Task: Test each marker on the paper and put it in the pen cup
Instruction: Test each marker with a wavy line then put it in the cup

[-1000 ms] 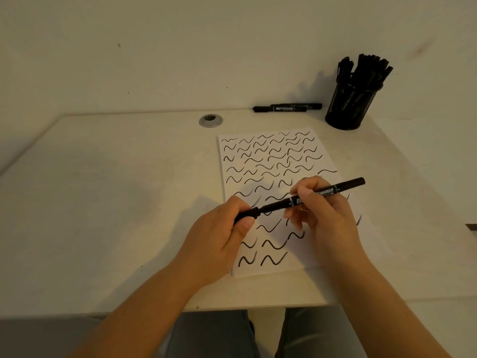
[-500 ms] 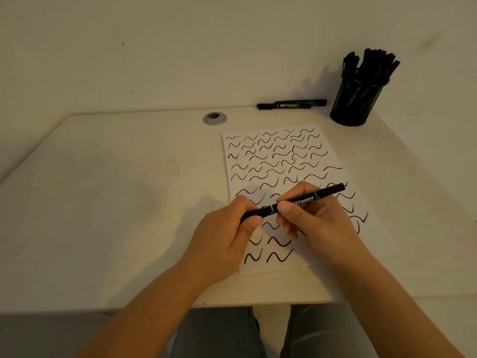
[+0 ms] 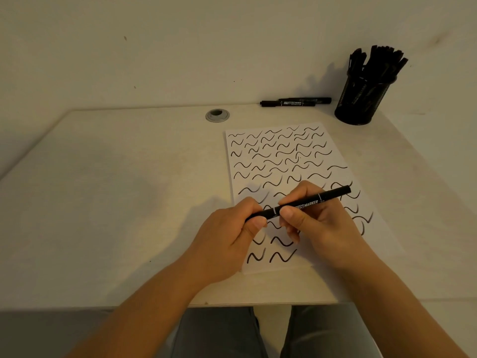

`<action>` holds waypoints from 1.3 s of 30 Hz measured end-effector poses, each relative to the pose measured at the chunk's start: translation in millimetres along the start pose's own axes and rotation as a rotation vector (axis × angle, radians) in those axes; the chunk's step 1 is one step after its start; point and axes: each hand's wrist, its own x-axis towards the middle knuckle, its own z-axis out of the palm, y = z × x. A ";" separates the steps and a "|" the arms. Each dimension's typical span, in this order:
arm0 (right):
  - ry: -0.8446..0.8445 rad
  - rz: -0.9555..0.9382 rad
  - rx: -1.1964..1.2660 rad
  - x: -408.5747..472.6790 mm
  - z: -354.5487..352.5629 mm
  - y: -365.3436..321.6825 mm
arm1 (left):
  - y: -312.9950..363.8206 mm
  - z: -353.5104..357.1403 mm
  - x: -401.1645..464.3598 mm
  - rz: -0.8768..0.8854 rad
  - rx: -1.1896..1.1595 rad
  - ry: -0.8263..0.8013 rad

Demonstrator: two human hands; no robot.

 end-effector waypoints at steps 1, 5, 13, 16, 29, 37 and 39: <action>0.019 0.008 -0.001 0.1 0.8 -0.7 | -0.6 0.7 0.0 -0.006 0.003 0.010; 0.111 0.060 0.018 0.0 3.8 -3.1 | -1.6 2.5 0.7 -0.031 0.006 0.129; 0.259 0.036 0.082 -0.3 -14.3 -4.9 | -1.1 -17.1 2.3 -0.134 -0.196 0.301; 0.223 -0.046 -0.315 4.4 -28.0 -9.8 | 3.3 -28.5 7.4 -0.101 -0.140 0.294; -0.016 -0.365 -1.159 55.5 -53.6 -53.8 | 50.2 -38.9 98.5 0.270 0.417 0.292; 0.323 -0.163 -0.868 106.9 -112.8 -72.1 | 16.9 -43.2 189.6 0.104 0.529 0.079; 0.390 -0.173 -0.794 119.9 -131.2 -77.6 | -2.7 -44.5 214.7 0.047 0.598 0.002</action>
